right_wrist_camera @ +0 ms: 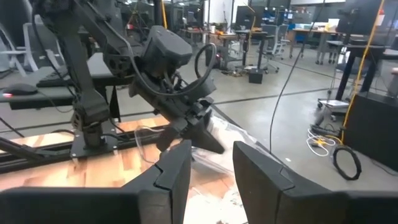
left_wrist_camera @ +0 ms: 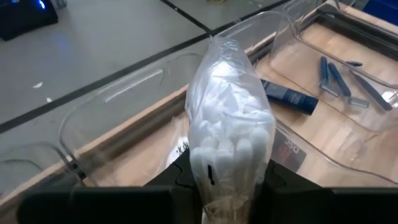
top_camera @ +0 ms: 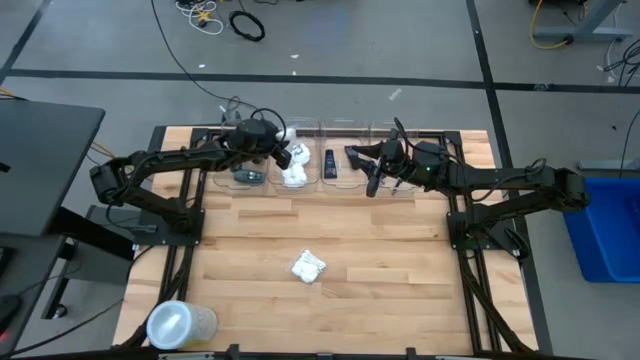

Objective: Pick & Place Travel size toiletries
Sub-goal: Put the white vanity pack into the middle left transparent bin

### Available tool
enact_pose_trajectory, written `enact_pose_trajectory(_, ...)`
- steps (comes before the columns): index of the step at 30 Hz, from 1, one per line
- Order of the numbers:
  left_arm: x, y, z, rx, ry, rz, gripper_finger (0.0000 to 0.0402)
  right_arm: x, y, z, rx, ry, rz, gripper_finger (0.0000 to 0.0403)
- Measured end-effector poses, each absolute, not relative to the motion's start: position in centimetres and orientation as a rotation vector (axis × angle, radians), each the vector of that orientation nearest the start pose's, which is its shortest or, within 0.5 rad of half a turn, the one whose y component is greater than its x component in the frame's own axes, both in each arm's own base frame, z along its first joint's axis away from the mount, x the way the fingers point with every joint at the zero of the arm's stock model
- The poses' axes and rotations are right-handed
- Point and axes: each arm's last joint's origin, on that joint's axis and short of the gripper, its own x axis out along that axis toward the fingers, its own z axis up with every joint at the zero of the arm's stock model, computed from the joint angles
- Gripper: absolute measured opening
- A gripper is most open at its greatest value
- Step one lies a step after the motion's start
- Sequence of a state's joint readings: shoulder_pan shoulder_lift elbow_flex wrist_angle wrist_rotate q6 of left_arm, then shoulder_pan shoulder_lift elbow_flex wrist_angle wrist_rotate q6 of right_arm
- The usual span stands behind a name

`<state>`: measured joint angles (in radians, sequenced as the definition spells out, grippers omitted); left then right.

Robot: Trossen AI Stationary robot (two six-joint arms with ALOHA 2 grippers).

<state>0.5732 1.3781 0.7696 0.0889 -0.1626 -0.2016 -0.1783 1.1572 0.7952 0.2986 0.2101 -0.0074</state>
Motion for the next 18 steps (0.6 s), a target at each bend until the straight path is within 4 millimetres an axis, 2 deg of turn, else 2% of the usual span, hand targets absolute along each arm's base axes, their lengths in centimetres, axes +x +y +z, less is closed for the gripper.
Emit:
enact_pose_trajectory(12, 24.01, 15.97, 22.37, -0.308, 0.449, 0.747, 0.0092, 25.49, -5.21, 30.81, -0.008, 0.069, -0.387, 0.0124)
enact_pose_trajectory(18, 24.02, 15.96, 22.37, -0.308, 0.448, 0.745, 0.0126, 25.49, -5.2, 30.82, -0.008, 0.069, -0.387, 0.0126)
